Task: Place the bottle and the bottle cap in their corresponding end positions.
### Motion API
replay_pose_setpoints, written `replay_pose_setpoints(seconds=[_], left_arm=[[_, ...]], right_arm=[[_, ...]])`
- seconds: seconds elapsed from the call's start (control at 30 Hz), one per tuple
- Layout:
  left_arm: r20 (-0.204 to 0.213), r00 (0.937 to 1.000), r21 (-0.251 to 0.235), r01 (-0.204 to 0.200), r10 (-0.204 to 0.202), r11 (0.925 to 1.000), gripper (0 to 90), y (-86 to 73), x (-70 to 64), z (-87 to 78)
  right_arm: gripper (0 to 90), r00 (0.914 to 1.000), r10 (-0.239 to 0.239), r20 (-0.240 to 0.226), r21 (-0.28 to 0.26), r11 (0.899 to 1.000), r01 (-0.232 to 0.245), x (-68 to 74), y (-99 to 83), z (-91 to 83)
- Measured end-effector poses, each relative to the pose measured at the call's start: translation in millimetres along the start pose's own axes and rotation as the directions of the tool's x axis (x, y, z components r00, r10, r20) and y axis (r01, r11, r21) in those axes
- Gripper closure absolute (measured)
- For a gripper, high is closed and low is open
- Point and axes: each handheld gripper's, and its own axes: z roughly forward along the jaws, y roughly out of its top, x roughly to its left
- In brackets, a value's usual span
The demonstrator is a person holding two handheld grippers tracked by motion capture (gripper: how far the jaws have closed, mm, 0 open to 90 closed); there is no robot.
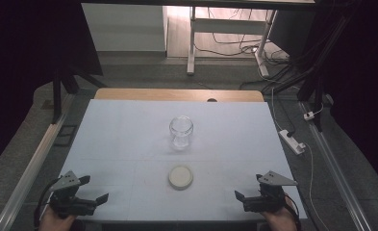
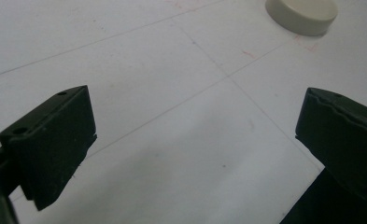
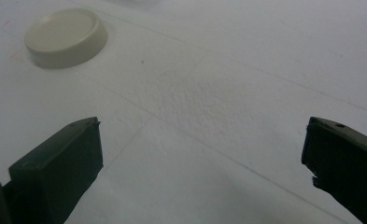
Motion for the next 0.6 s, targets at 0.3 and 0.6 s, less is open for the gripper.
replay_pose_setpoints(seconds=[0.3, 0.6], left_arm=[[-0.033, 0.9994, 0.019, 0.012, -0.011, 0.9997, 0.0, -6.8, 3.4, -5.6], [-0.047, 0.9989, 0.045, 0.008, -0.006, 0.9989, 0.0, -7.7, 2.5, -5.6]], right_arm=[[0.0, 0.9994, 0.030, 0.017, 0.009, 1.000, -0.030, -1.9, -10.5, -13.0], [0.0, 0.9973, 0.070, 0.020, 0.016, 0.997, -0.070, -5.6, -14.2, -18.8]])
